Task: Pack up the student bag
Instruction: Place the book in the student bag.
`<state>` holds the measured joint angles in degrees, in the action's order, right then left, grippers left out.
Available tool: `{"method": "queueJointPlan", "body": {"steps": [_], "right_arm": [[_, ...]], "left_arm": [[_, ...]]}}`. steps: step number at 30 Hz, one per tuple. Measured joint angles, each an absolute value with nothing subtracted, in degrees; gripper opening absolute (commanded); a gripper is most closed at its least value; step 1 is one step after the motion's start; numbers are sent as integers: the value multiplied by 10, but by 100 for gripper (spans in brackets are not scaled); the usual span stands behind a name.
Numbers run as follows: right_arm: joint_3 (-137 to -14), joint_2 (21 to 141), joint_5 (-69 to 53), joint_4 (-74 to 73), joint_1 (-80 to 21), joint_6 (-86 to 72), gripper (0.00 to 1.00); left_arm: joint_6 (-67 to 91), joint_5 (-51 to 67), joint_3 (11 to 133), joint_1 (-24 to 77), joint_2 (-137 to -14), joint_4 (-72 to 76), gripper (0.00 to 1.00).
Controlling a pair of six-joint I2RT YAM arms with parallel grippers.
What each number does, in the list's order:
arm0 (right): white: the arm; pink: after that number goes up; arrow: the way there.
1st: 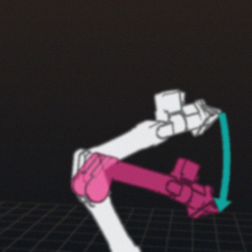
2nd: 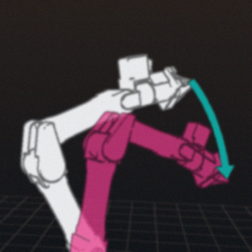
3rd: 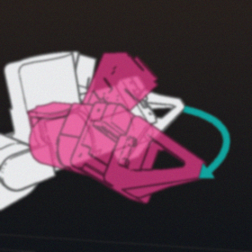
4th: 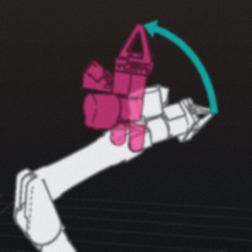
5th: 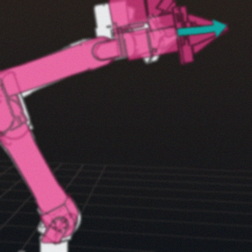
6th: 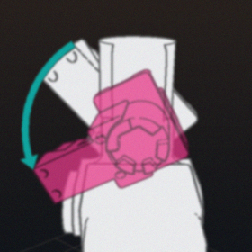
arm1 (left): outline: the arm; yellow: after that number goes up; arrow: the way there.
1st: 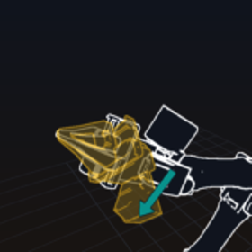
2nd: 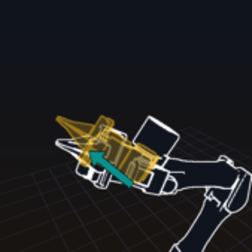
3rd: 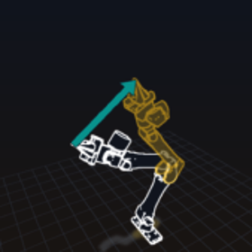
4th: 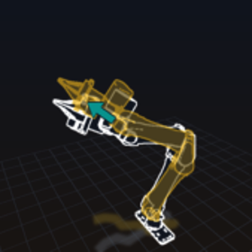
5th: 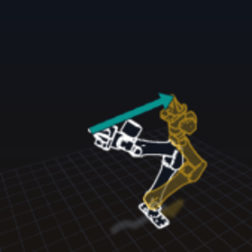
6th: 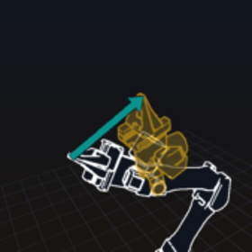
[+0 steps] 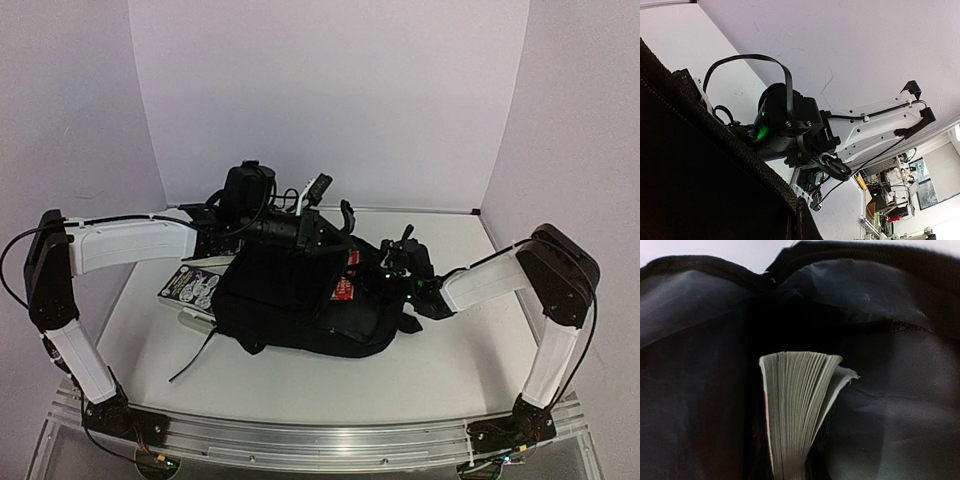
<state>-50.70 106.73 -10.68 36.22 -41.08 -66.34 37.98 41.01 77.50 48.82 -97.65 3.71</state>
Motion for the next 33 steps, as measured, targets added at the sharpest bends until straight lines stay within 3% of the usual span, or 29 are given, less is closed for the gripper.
{"method": "queueJointPlan", "body": {"steps": [15,25,33], "right_arm": [[-487,1067,-68,343,-417,-720,0],[-595,1141,-84,334,-425,-686,0],[-608,1161,-64,316,-427,-670,0]], "left_arm": [[354,410,857,485,-988,-10,0],[360,434,873,487,-1022,-10,0],[358,419,873,487,-1023,-11,0]]}}
